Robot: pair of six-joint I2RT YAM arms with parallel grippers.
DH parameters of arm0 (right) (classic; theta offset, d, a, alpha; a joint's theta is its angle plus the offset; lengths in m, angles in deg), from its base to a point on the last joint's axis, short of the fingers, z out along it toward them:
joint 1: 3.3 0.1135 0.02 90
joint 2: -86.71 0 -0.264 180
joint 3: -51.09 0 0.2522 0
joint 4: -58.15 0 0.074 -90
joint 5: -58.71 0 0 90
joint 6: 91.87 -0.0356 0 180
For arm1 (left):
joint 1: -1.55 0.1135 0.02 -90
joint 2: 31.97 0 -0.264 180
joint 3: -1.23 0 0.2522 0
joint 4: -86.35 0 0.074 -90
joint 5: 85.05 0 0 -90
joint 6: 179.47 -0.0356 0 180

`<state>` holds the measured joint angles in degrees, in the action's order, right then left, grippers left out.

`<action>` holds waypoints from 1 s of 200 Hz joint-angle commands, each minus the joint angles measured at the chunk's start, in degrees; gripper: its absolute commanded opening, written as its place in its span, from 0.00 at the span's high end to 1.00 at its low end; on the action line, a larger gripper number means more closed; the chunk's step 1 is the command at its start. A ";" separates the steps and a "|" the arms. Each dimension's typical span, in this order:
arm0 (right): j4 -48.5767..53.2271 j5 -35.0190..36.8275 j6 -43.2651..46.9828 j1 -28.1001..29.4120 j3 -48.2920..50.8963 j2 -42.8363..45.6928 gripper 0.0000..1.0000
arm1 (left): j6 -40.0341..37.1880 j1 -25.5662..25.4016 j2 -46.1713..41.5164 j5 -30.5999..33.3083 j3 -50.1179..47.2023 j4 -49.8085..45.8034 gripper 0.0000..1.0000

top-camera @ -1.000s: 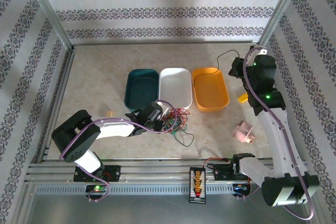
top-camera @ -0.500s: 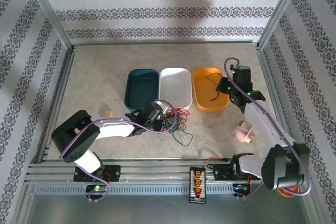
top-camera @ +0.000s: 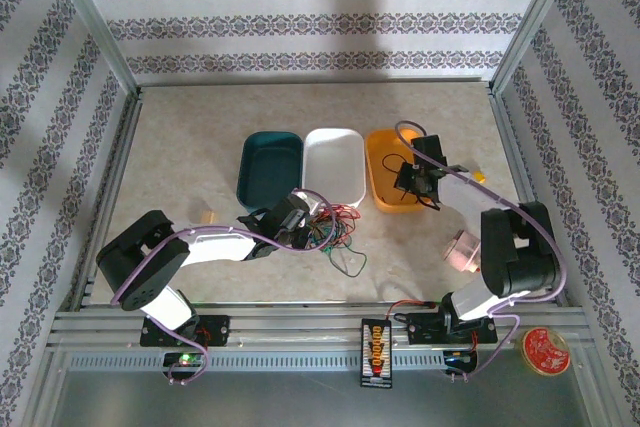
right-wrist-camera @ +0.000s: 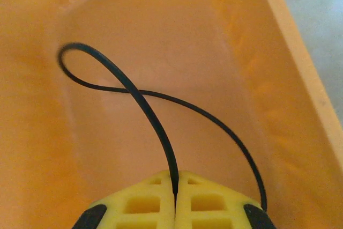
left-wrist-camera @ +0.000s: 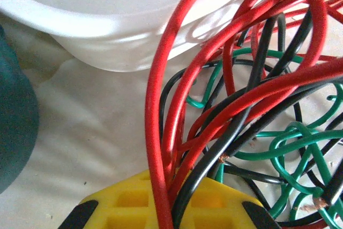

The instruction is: Untangle the cables

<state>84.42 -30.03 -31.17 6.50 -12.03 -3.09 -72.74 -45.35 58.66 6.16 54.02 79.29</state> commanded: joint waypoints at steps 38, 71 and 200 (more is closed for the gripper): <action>-1.01 4.16 -2.10 0.43 -1.08 6.64 0.58 | 1.77 -0.48 -1.32 3.90 0.90 -1.51 1.00; 0.27 6.09 -1.10 0.45 1.57 16.02 0.51 | 2.90 -0.48 -1.25 6.02 0.83 -1.26 1.00; 9.03 -16.93 -3.69 33.37 17.67 22.39 0.48 | 4.27 -0.48 0.07 8.56 1.58 -0.89 1.00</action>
<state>92.33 -44.98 -33.11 38.81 4.58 23.43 -69.46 -45.35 58.61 12.59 54.28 79.29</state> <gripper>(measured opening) 0.525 0.085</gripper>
